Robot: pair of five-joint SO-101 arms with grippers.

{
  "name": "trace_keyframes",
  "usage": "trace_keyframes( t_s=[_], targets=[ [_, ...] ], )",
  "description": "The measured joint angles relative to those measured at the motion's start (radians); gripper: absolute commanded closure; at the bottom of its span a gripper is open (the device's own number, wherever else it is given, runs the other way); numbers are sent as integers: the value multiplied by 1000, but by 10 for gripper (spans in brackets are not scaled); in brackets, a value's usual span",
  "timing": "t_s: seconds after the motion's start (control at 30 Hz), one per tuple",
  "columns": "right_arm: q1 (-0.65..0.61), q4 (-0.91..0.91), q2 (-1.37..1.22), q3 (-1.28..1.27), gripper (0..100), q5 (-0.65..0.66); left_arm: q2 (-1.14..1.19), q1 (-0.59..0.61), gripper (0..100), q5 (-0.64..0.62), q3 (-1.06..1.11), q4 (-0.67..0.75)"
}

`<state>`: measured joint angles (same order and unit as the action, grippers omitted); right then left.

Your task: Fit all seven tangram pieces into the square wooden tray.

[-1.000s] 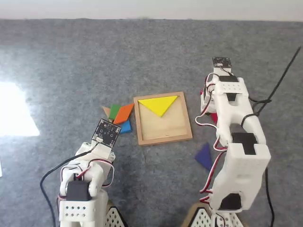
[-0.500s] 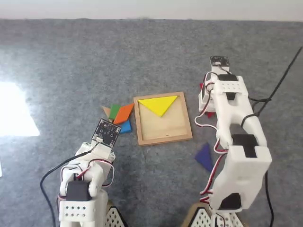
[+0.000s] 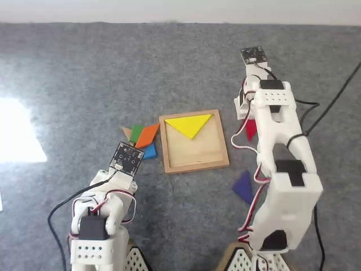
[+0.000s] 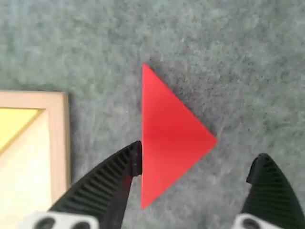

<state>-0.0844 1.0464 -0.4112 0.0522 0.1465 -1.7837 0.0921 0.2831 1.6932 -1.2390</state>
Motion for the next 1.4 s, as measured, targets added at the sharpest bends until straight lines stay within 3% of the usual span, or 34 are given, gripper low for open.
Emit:
trace_keyframes(
  t_s=[0.37,0.8,1.07,1.4],
  targets=[
    [0,91,-292,258,655,3,0,0,980,0,0,0],
    [60,103,-233,255,655,-20,0,0,980,0,0,0],
    [80,80,-72,97,659,-17,0,0,980,0,0,0],
    [115,9,-152,94,660,-11,0,0,980,0,0,0]
  ],
)
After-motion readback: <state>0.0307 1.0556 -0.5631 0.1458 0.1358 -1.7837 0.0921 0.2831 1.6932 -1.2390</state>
